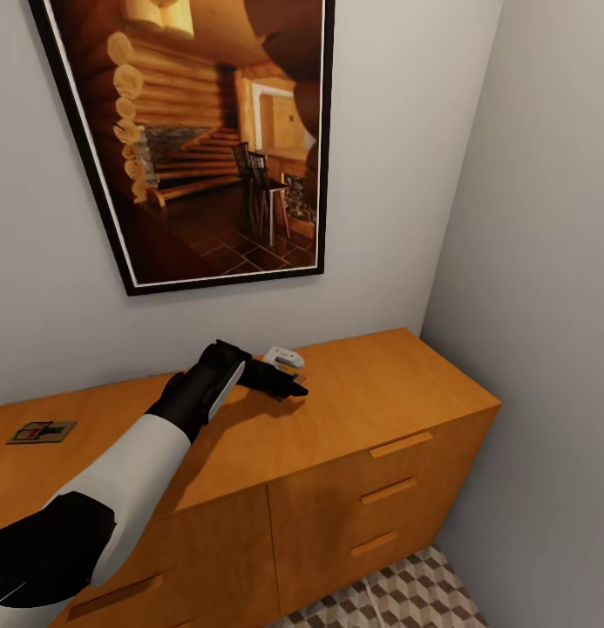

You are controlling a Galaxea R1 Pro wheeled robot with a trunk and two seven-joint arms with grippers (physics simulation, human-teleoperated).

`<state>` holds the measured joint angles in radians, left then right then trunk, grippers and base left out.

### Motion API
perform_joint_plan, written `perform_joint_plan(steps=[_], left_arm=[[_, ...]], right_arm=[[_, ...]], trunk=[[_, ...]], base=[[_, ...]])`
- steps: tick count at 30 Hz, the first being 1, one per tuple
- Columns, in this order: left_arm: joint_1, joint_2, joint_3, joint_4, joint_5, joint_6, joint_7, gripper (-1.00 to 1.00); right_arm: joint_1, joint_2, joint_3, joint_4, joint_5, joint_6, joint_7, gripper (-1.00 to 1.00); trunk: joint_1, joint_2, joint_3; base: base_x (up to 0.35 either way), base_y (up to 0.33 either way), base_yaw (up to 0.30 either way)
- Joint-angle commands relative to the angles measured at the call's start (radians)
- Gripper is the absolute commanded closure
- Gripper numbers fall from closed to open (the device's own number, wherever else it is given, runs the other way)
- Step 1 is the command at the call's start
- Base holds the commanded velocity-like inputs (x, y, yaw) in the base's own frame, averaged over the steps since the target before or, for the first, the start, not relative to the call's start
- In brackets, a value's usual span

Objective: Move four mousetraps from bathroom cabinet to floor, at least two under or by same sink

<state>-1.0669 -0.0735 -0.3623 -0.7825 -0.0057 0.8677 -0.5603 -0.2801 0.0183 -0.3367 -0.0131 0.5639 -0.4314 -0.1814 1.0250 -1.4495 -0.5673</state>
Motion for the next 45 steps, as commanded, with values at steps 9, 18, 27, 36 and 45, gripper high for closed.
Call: perform_joint_plan(steps=[9, 18, 27, 36, 45], left_arm=[[-0.001, 0.001, 0.000, 0.017, -0.002, -0.011, -0.003, -1.00], [-0.001, 0.001, 0.000, 0.050, -0.002, -0.066, -0.001, -1.00], [-0.001, 0.001, 0.000, 0.057, -0.002, -0.072, -0.001, -1.00], [-0.001, 0.001, 0.000, 0.068, -0.002, -0.073, -0.001, -1.00], [-0.001, 0.001, 0.000, 0.070, -0.002, -0.073, -0.001, -1.00]], right_arm=[[-0.001, 0.000, -0.005, 0.001, 0.007, -0.003, -0.003, 1.00], [-0.001, 0.000, -0.005, 0.001, 0.007, -0.003, -0.003, 1.00], [-0.001, 0.000, -0.005, 0.001, 0.007, -0.003, -0.003, 1.00], [-0.001, -0.001, -0.005, 0.001, 0.007, -0.003, -0.003, 1.00], [-0.001, -0.001, -0.005, 0.001, 0.007, -0.003, -0.003, 1.00]], trunk=[[0.000, -0.001, -0.001], [0.000, -0.001, -0.001], [0.000, -0.001, -0.001], [0.000, -0.001, -0.001], [0.000, -0.001, -0.001]], base=[[0.000, 0.000, 0.000], [0.000, 0.000, 0.000], [0.000, 0.000, 0.000], [0.000, 0.000, 0.000], [0.000, 0.000, 0.000]])
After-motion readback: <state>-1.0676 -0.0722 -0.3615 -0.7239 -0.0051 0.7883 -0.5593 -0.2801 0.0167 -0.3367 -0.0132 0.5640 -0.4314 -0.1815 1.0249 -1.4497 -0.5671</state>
